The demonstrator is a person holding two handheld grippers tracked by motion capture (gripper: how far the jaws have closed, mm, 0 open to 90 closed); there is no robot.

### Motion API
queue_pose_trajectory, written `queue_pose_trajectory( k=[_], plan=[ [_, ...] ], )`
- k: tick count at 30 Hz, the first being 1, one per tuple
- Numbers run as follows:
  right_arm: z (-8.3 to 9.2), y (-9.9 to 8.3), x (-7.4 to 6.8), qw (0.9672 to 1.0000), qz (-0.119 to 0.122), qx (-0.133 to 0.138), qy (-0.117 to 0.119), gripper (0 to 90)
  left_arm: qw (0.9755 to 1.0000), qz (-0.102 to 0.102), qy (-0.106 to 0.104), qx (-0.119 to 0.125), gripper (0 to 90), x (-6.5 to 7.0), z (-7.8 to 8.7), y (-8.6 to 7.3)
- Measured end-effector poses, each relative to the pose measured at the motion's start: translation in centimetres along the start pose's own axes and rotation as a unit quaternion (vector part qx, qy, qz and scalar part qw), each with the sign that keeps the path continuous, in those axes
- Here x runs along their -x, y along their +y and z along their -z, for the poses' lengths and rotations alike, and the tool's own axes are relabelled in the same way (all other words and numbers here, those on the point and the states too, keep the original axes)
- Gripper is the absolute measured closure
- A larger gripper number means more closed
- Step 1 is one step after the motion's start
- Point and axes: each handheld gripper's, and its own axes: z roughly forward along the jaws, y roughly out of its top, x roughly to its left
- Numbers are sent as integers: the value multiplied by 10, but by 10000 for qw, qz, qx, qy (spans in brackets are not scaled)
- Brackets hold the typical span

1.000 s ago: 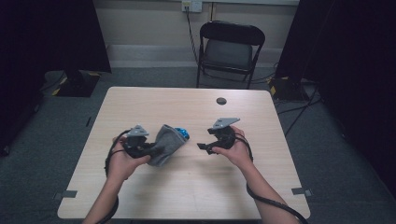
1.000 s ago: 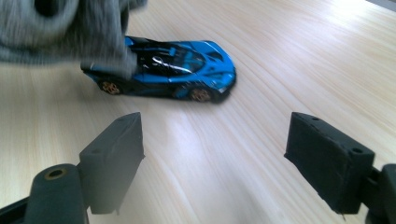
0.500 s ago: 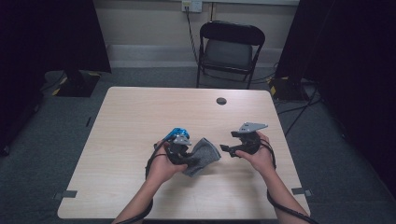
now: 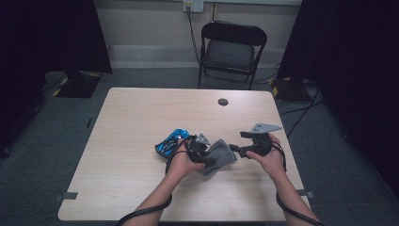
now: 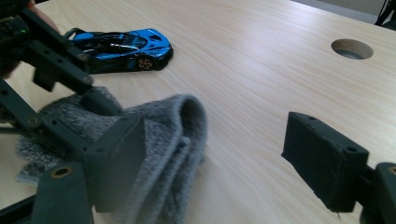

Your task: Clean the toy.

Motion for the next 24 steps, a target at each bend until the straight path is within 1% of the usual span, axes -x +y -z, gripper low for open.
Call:
queue_pose_trajectory(
  k=[1,2,3,5,6,10,13,14,16,18,19,21,23,24],
  plan=[
    [0,0,-1,10000,18,11,19,213,10000,24,11,73,520,1,0,0],
    [1,1,-2,10000,24,19,48,218,9999,70,46,79,477,1,2,-1],
    [1,1,-3,10000,17,36,80,221,9999,73,105,80,434,1,5,-1],
    [1,2,-6,9999,44,57,109,228,9996,-17,214,191,396,2,13,-2],
    [1,3,-8,9998,50,58,163,237,9995,-44,244,186,379,2,18,-3],
    [-1,8,-17,9995,162,71,251,247,9988,-76,341,340,356,8,38,-9],
    [-8,12,-23,9991,163,97,380,258,9987,-90,313,380,359,16,44,-22],
    [-11,13,-26,9989,182,89,415,263,9987,-74,306,402,366,19,45,-27],
    [-19,16,-31,9985,260,46,477,287,9991,-57,209,359,366,25,44,-36],
    [-28,16,-35,9977,343,-43,578,308,9993,-86,183,316,365,30,43,-42],
    [-33,15,-36,9974,347,-87,625,316,9993,-92,190,295,364,31,42,-44],
    [-41,13,-39,9964,341,-177,752,339,9993,-73,233,294,360,30,39,-47],
    [-49,10,-42,9953,412,-268,829,349,9990,-10,303,338,362,27,37,-50],
    [-52,8,-44,9948,444,-317,854,362,9990,-18,321,303,357,26,36,-51]
  ],
)
